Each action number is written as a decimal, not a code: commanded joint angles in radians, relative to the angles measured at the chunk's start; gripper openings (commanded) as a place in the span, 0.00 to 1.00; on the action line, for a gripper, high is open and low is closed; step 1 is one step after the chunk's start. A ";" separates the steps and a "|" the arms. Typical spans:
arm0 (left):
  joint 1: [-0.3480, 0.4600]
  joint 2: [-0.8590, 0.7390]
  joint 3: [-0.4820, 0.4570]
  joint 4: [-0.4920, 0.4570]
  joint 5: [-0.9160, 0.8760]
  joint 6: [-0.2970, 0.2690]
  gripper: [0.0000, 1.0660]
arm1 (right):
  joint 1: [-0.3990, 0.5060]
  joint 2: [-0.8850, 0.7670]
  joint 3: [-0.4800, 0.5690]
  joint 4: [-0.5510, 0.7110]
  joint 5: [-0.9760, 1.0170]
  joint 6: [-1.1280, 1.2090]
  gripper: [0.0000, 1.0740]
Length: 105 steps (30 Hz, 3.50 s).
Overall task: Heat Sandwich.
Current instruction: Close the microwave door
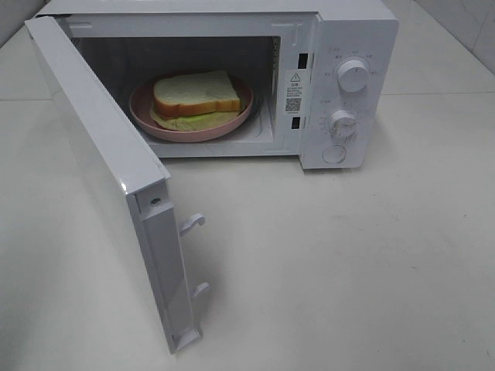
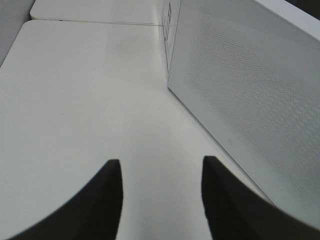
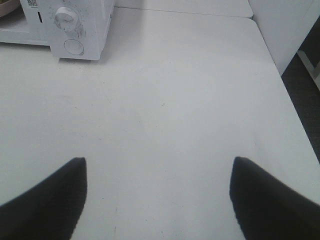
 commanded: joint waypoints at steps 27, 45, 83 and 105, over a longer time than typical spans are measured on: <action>0.001 0.404 0.251 -0.008 -0.862 0.050 0.00 | -0.007 -0.027 0.002 0.001 -0.009 0.004 0.71; -0.076 0.777 0.251 0.261 -1.360 -0.084 0.00 | -0.007 -0.027 0.002 0.001 -0.009 0.003 0.71; -0.542 1.313 0.047 0.141 -1.676 -0.134 0.00 | -0.007 -0.027 0.002 0.001 -0.009 0.004 0.71; -0.611 1.467 -0.243 0.088 -1.598 -0.135 0.00 | -0.007 -0.027 0.002 0.001 -0.009 0.005 0.71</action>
